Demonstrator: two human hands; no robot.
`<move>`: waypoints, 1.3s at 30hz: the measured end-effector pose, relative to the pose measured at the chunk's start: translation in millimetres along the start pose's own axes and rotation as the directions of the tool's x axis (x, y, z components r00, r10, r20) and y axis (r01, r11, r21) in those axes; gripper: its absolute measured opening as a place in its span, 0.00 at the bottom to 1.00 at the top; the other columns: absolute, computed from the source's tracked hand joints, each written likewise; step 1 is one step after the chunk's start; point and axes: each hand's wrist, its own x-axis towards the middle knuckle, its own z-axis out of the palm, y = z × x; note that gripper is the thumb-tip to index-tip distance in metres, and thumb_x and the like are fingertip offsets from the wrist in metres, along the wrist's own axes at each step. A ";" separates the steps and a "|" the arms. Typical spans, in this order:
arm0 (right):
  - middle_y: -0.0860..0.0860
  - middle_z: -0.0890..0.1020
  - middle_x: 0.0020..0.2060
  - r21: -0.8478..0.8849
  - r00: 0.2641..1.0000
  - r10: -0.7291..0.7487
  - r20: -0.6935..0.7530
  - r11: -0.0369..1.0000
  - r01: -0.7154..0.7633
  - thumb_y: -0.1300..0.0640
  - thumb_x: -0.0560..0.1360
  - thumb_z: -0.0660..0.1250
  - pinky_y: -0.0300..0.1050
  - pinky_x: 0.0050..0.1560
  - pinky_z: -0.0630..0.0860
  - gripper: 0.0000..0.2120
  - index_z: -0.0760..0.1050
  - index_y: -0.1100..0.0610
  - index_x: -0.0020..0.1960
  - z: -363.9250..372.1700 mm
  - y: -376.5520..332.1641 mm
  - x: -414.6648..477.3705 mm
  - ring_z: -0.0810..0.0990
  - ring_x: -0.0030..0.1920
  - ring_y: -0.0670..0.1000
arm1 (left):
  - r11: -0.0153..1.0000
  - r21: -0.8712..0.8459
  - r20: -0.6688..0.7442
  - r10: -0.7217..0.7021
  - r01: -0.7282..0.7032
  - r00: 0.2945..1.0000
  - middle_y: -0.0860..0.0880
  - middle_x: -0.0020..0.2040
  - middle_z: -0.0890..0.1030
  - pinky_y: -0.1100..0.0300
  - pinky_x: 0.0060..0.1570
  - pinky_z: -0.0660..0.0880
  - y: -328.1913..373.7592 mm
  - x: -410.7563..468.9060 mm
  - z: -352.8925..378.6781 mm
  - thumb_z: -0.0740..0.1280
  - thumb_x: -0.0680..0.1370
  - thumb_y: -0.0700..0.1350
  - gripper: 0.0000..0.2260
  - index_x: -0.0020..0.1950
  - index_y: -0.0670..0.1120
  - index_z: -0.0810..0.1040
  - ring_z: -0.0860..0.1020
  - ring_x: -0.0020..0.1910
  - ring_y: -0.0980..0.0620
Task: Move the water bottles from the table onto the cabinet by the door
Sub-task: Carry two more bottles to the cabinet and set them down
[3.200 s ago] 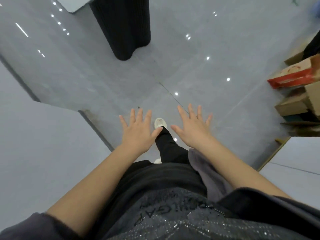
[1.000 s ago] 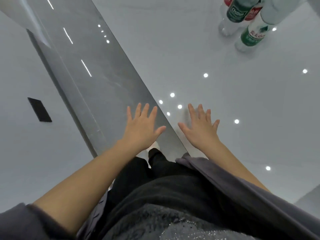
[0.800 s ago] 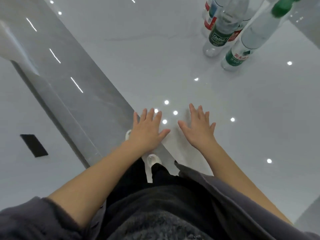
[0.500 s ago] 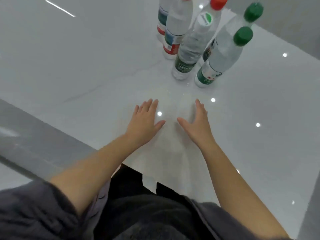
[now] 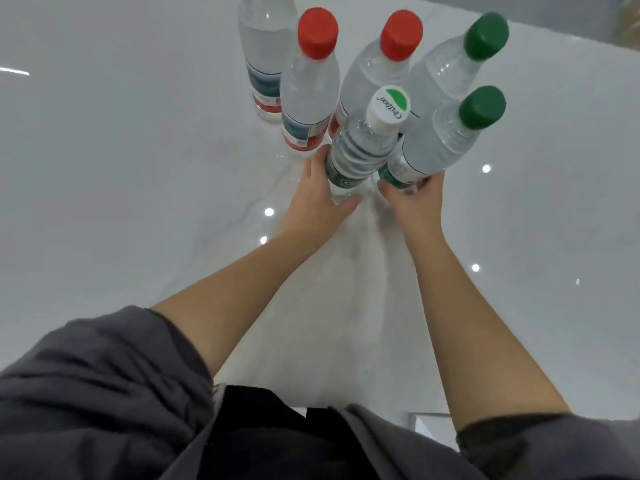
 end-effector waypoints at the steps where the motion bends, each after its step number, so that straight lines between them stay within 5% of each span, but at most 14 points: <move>1: 0.49 0.77 0.59 0.009 1.000 -0.004 -0.017 1.000 0.004 0.61 0.66 0.77 0.36 0.54 0.76 0.33 0.66 0.57 0.66 -0.3 -0.3 1.2 0.78 0.56 0.43 | 0.999 -0.037 -0.006 0.004 -0.004 1.000 0.48 0.68 0.72 0.63 0.58 0.69 -0.1 2.1 -0.4 0.76 0.70 0.46 0.36 0.73 0.46 0.62 0.72 0.65 0.52; 8: 0.50 0.75 0.62 -0.192 0.996 -0.021 0.082 0.981 0.037 0.55 0.65 0.76 0.55 0.62 0.75 0.31 0.67 0.50 0.64 -15.3 17.1 -8.2 0.74 0.61 0.48 | 0.996 0.008 0.068 0.085 -0.086 0.994 0.46 0.61 0.77 0.59 0.55 0.73 -11.2 2.4 -6.9 0.77 0.68 0.46 0.30 0.66 0.42 0.68 0.76 0.58 0.49; 13: 0.52 0.80 0.60 -0.102 0.991 -0.057 0.123 0.992 0.069 0.57 0.63 0.79 0.54 0.60 0.78 0.35 0.70 0.60 0.67 -8.4 6.6 -0.7 0.79 0.60 0.48 | 0.989 -0.016 0.151 0.150 -0.149 0.977 0.46 0.64 0.76 0.67 0.57 0.68 -3.4 8.5 -11.8 0.79 0.66 0.45 0.35 0.69 0.43 0.68 0.74 0.62 0.52; 17: 0.59 0.84 0.53 -0.073 0.979 -0.123 0.161 0.988 0.136 0.64 0.64 0.77 0.57 0.56 0.80 0.26 0.77 0.64 0.60 -13.1 -1.2 -5.5 0.83 0.54 0.52 | 0.990 0.015 0.179 0.135 -0.139 0.975 0.50 0.62 0.78 0.66 0.54 0.69 2.4 8.4 -13.0 0.79 0.65 0.46 0.34 0.68 0.46 0.70 0.76 0.58 0.54; 22: 0.54 0.85 0.52 -0.070 0.987 -0.018 0.162 0.997 0.030 0.59 0.63 0.78 0.55 0.57 0.80 0.23 0.80 0.60 0.57 -27.4 17.8 -48.3 0.83 0.54 0.53 | 0.988 0.057 0.309 0.120 -0.145 0.943 0.52 0.62 0.79 0.62 0.56 0.72 -3.9 -12.2 -19.1 0.80 0.64 0.48 0.35 0.68 0.48 0.71 0.77 0.58 0.55; 28: 0.55 0.84 0.51 -0.044 0.985 0.053 0.164 0.998 -0.047 0.58 0.63 0.78 0.54 0.56 0.80 0.21 0.79 0.60 0.55 -57.8 59.8 -129.5 0.83 0.52 0.53 | 0.972 0.122 0.503 0.115 -0.202 0.857 0.52 0.59 0.79 0.62 0.53 0.72 -17.6 -71.6 -8.2 0.80 0.66 0.45 0.32 0.66 0.46 0.72 0.78 0.56 0.53; 32: 0.54 0.84 0.50 -0.092 0.984 0.097 0.150 0.992 -0.084 0.61 0.68 0.77 0.55 0.55 0.80 0.17 0.79 0.59 0.55 -86.4 95.2 -186.8 0.82 0.51 0.52 | 0.947 0.200 0.599 0.083 -0.250 0.796 0.57 0.51 0.77 0.70 0.45 0.69 -25.4 -122.1 11.9 0.79 0.66 0.45 0.28 0.63 0.46 0.74 0.77 0.50 0.56; 35: 0.52 0.84 0.50 -0.099 0.987 0.096 0.126 0.991 -0.084 0.54 0.68 0.77 0.58 0.55 0.80 0.17 0.79 0.55 0.54 -110.9 126.2 -232.0 0.82 0.52 0.53 | 0.930 0.184 0.673 0.117 -0.318 0.730 0.61 0.46 0.77 0.77 0.42 0.69 -29.3 -163.0 30.4 0.79 0.66 0.45 0.26 0.61 0.46 0.75 0.77 0.48 0.57; 39: 0.54 0.84 0.52 0.046 0.991 0.131 0.006 0.990 -0.131 0.60 0.70 0.77 0.52 0.57 0.80 0.17 0.78 0.59 0.57 -141.3 162.0 -308.7 0.82 0.54 0.51 | 0.920 0.142 0.756 0.138 -0.365 0.640 0.60 0.45 0.78 0.74 0.42 0.71 -35.2 -224.0 60.7 0.77 0.67 0.45 0.20 0.56 0.50 0.75 0.78 0.45 0.60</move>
